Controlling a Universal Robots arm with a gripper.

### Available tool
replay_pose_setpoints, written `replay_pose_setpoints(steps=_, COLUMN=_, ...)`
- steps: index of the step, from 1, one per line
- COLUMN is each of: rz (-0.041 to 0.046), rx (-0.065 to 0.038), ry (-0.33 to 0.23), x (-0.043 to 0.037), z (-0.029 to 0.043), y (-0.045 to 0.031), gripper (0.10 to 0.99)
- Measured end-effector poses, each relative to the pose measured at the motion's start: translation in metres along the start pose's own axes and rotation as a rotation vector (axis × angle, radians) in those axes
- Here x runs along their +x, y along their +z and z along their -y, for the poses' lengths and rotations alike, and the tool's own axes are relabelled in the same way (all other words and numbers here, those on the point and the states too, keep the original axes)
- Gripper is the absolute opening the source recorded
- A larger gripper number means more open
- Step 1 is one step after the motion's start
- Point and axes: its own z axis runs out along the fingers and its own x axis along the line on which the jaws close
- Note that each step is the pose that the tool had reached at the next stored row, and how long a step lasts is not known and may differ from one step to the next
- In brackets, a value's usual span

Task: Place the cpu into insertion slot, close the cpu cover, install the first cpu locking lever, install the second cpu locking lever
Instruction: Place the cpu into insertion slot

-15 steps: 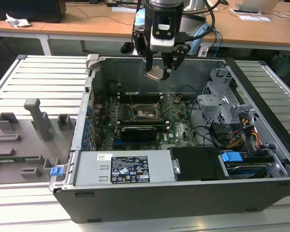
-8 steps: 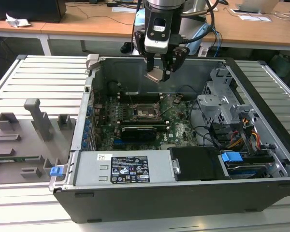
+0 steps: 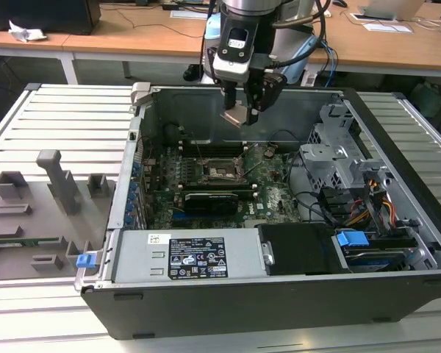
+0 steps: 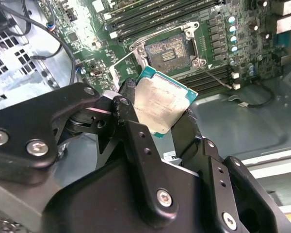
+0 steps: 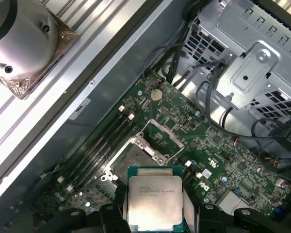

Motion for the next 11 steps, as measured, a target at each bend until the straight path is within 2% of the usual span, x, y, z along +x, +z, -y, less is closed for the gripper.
replay_pose_setpoints(steps=11, rz=0.0102, rx=-0.002, ry=0.111, x=0.0, z=0.0001, y=0.0007, gripper=0.541)
